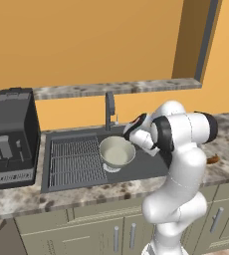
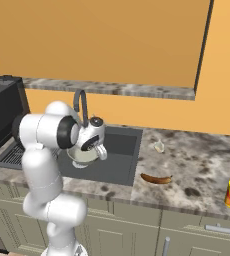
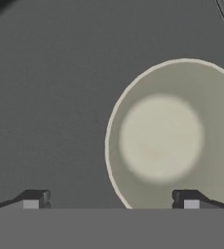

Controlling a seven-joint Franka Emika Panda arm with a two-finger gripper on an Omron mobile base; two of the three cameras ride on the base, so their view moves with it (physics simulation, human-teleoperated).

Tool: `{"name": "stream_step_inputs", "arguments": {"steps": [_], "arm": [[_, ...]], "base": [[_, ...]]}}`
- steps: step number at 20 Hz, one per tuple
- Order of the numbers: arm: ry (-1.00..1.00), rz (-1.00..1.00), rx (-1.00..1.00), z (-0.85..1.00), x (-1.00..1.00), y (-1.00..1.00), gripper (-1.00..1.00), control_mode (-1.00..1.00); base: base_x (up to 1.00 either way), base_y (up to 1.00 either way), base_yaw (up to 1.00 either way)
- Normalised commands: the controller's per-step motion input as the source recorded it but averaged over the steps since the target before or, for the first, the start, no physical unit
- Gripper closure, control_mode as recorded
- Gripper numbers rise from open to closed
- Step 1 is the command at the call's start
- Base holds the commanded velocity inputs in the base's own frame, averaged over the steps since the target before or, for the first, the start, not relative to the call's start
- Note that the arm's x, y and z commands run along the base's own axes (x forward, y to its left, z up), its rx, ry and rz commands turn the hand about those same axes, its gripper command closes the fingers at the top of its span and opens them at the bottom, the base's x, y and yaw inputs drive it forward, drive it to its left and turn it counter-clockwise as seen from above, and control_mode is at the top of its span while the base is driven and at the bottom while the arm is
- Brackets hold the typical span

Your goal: Remove the garlic and banana from the sink. Then move the bowl and cup from the counter to the sink for washing.

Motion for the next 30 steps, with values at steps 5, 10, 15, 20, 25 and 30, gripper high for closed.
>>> {"name": "stream_step_inputs", "arguments": {"steps": [5, 10, 15, 20, 25, 30], "arm": [[0.09, -0.06, 0.0, 0.39, -0.08, -0.12, -1.0, -1.0], [0.08, -0.1, 0.0, 0.37, -0.09, -0.13, -1.0, -1.0], [0.07, -0.09, 0.0, 0.34, -0.2, -0.18, -1.0, -1.0], [0.06, -0.11, 0.0, 0.36, -0.24, -0.15, -1.0, -1.0], [0.04, -0.15, 0.0, 0.33, -0.23, -0.12, -1.0, -1.0], [0.05, -0.19, 0.0, 0.29, -0.17, -0.13, -1.0, -1.0]], "base": [[0.0, 0.0, 0.0], [0.0, 0.0, 0.0], [0.0, 0.0, 0.0], [0.0, 0.0, 0.0], [0.0, 0.0, 0.0], [0.0, 0.0, 0.0]]}}
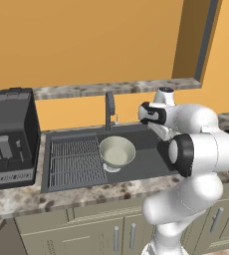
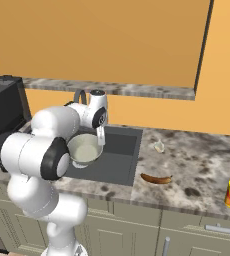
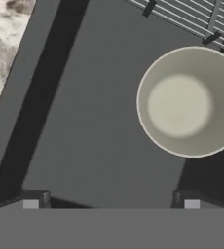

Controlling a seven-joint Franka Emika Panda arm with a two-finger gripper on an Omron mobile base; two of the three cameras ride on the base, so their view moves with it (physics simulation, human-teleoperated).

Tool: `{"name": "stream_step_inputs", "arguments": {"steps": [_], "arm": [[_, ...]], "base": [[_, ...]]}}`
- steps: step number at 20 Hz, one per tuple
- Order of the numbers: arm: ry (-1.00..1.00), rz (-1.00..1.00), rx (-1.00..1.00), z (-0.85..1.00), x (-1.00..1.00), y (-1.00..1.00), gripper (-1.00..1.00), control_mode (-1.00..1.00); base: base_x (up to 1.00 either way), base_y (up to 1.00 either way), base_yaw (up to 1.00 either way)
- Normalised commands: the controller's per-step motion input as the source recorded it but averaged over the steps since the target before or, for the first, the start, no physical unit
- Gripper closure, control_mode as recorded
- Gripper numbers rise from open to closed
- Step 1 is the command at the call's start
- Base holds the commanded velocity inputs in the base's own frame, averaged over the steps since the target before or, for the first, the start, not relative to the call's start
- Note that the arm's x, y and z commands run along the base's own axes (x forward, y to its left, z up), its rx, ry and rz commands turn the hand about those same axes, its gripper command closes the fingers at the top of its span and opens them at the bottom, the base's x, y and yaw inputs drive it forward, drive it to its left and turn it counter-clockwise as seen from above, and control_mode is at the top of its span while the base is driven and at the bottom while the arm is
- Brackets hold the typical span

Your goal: Remove the garlic and banana from the sink. Then move the bowl and cup from the counter to the sink for washing.

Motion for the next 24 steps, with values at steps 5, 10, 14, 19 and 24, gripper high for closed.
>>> {"name": "stream_step_inputs", "arguments": {"steps": [5, 10, 14, 19, 24], "arm": [[0.04, -0.17, 0.0, 0.26, -0.17, -0.17, -1.0, -1.0], [0.01, -0.15, 0.0, 0.22, -0.19, -0.19, -1.0, -1.0], [0.02, -0.27, 0.0, 0.14, -0.17, -0.16, -1.0, -1.0], [0.0, -0.34, -0.01, 0.05, -0.1, -0.13, -1.0, -1.0], [0.0, -0.31, 0.0, 0.06, -0.09, -0.14, -1.0, -1.0]], "base": [[0.0, 0.0, 0.0], [0.0, 0.0, 0.0], [0.0, 0.0, 0.0], [0.0, 0.0, 0.0], [0.0, 0.0, 0.0]]}}
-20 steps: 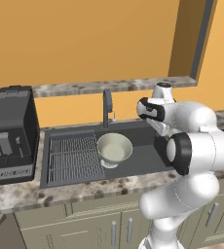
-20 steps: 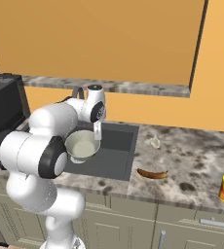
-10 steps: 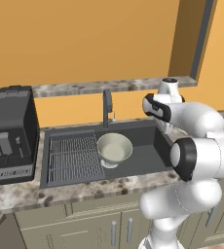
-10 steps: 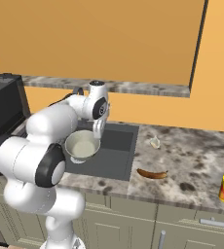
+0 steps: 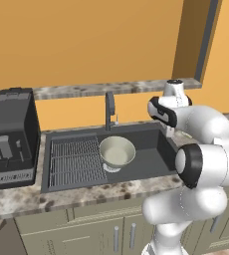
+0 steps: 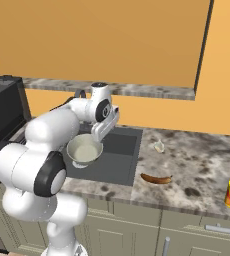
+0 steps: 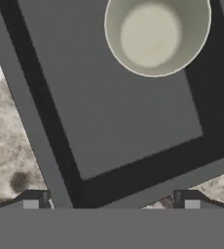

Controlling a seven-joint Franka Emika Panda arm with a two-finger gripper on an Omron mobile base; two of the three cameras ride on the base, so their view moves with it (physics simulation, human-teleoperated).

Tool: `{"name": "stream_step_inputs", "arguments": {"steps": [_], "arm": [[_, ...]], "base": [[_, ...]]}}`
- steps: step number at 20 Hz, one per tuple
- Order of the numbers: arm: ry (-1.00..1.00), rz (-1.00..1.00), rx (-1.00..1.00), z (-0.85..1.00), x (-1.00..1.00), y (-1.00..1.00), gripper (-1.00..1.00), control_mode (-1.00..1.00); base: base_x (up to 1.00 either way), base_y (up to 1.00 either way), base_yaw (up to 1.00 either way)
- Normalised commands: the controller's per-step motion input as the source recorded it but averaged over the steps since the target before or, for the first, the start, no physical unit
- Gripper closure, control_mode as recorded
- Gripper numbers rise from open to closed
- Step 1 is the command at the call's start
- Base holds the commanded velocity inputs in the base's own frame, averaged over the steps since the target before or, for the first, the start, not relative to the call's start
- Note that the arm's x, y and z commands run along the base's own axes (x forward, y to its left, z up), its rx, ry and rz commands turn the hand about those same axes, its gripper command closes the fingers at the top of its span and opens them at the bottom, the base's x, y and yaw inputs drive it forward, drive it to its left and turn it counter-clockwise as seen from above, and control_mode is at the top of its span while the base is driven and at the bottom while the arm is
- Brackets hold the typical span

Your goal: Remove the garlic and banana from the sink. Then move the bowl and cup from the counter to the sink for washing.

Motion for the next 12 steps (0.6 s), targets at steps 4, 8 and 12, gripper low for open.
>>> {"name": "stream_step_inputs", "arguments": {"steps": [4, 8, 12], "arm": [[0.0, -0.26, 0.0, 0.09, -0.12, -0.2, -1.0, -1.0], [0.0, -0.29, 0.0, 0.07, -0.14, -0.22, -1.0, -1.0], [-0.01, -0.28, 0.0, 0.05, -0.15, -0.22, -1.0, -1.0]], "base": [[0.0, 0.0, 0.0], [0.0, 0.0, 0.0], [0.0, 0.0, 0.0]]}}
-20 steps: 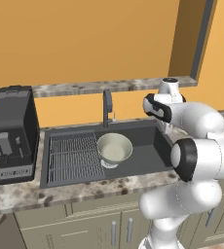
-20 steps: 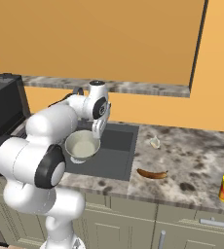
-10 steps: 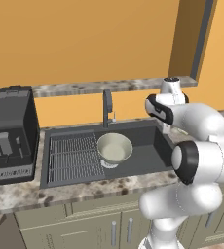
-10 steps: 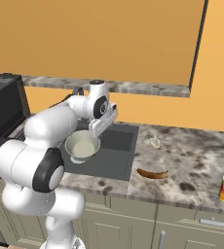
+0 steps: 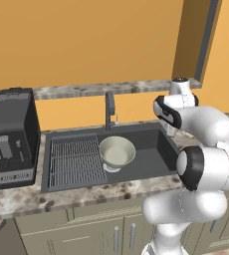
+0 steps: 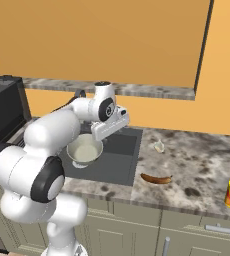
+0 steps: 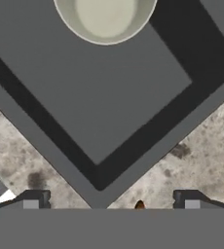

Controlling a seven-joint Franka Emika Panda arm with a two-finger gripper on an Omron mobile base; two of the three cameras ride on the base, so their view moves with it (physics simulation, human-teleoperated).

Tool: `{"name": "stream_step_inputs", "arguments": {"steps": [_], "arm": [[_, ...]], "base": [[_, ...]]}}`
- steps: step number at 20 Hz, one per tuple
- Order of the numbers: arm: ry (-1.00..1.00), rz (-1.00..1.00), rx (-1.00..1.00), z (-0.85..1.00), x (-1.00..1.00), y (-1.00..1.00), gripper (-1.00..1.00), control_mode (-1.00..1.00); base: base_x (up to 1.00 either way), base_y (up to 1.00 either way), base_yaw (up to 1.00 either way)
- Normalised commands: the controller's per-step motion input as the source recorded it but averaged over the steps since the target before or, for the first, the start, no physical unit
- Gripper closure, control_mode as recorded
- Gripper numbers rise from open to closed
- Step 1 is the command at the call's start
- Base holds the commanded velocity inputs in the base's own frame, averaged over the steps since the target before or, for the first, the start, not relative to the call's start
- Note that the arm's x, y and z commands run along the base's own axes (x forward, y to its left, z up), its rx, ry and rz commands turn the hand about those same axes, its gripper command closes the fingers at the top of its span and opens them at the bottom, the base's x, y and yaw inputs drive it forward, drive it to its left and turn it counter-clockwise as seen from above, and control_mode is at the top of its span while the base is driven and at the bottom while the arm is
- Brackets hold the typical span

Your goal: Remove the garlic and banana from the sink. Then move the bowl and cup from the counter to the sink for washing.

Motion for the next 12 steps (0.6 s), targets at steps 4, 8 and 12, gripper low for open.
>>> {"name": "stream_step_inputs", "arguments": {"steps": [4, 8, 12], "arm": [[0.0, -0.25, -0.01, 0.02, -0.16, -0.22, -1.0, -1.0], [-0.01, -0.2, -0.02, 0.0, -0.17, -0.22, -1.0, -1.0], [-0.04, -0.14, -0.02, 0.0, -0.16, -0.28, -1.0, -1.0]], "base": [[0.0, 0.0, 0.0], [0.0, 0.0, 0.0], [0.0, 0.0, 0.0]]}}
